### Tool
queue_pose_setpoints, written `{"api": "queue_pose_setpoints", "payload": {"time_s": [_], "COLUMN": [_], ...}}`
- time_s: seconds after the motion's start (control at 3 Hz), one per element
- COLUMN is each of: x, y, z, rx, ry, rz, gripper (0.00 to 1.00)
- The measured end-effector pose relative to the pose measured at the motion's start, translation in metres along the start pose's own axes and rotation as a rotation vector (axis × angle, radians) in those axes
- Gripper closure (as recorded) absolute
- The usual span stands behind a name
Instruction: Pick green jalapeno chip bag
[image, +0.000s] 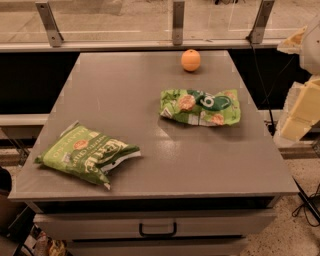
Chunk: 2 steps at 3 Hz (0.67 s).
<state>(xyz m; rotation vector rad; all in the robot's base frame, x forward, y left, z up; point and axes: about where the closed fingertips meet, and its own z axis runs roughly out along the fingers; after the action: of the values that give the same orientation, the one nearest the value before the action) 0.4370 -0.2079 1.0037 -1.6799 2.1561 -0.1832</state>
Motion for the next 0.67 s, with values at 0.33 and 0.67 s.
{"api": "queue_pose_setpoints", "payload": {"time_s": [0.33, 0.67], "x": [0.000, -0.022], "y": [0.000, 0.009], "z": [0.000, 0.012], "rx": [0.000, -0.031], "ry": [0.000, -0.081], "rz": [0.000, -0.007], "gripper": [0.00, 0.00]}}
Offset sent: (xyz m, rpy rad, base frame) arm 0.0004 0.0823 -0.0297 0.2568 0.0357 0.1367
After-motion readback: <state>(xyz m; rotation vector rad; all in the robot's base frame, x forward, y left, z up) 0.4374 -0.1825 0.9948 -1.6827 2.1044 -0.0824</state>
